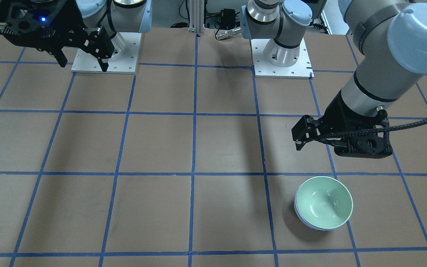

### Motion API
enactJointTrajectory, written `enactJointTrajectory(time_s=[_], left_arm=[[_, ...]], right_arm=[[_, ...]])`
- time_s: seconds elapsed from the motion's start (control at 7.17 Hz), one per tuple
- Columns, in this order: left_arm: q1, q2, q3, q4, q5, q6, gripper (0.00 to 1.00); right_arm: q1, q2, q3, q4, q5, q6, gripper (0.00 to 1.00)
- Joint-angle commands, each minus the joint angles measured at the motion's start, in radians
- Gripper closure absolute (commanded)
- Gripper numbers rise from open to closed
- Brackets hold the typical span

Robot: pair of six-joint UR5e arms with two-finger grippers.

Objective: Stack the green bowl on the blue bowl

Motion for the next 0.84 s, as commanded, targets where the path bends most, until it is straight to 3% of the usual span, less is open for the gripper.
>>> enactJointTrajectory(time_s=[0.0, 0.7], left_arm=[[-0.037, 0.021, -0.005, -0.006, 0.003, -0.027, 0.00], [-0.051, 0.052, -0.042, 0.014, 0.003, -0.038, 0.00]], right_arm=[[0.000, 0.000, 0.000, -0.001, 0.000, 0.000, 0.00], [0.000, 0.000, 0.000, -0.001, 0.000, 0.000, 0.00]])
